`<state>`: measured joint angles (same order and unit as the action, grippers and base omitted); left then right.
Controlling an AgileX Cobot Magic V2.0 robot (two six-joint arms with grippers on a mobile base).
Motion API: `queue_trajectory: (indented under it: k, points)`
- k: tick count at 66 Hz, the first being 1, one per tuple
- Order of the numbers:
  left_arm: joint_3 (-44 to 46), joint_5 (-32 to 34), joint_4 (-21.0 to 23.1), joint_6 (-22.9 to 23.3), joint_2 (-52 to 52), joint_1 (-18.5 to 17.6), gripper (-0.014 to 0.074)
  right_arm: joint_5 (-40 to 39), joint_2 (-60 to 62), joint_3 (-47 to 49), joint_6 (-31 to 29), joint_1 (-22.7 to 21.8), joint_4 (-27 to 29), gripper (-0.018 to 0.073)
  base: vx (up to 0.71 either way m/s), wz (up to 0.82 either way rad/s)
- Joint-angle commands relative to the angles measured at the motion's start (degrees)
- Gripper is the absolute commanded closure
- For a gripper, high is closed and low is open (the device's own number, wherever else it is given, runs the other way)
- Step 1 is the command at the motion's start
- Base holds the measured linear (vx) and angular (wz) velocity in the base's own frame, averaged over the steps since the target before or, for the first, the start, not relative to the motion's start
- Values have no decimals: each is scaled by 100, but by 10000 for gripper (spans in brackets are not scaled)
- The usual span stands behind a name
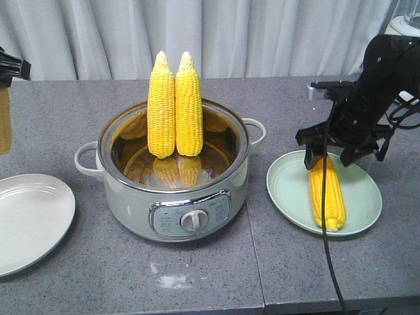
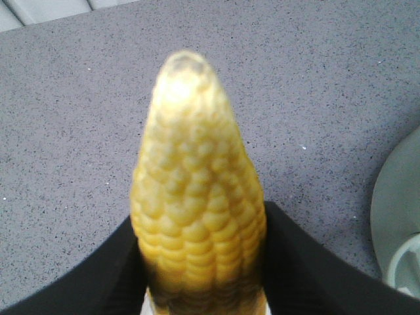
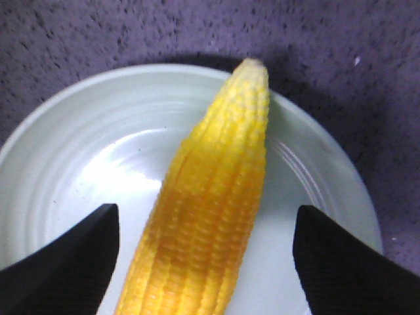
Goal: Distribute corn equally
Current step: 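Raise the right gripper away from the green plate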
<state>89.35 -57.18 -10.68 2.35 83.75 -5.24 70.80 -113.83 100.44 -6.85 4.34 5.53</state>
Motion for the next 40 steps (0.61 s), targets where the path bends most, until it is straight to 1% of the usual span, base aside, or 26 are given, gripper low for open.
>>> queue_trajectory:
  k: [1,2,4,13,27,40]
  points:
    - [193,285,-27,68,-246,18,397,264,530,470,18,-15,-3,20,0,0]
    - [193,285,-27,68,-246,18,397,259,685,699,18,-15,-15,20,0,0]
    - [193,285,-27,68,-246,18,397,259,771,831,18,-15,-30,20,0,0]
    - [193,285,-27,68,-246,18,397,259,1229,1130,18,-15,-58,20,0,0]
    - [193,285,-27,68,-246,18,397,259,1935,1118,18,-15,-48,20,0,0]
    - [193,285,-27,68,-246,18,397,259,2192,1118,32,-15,-54,20,0,0]
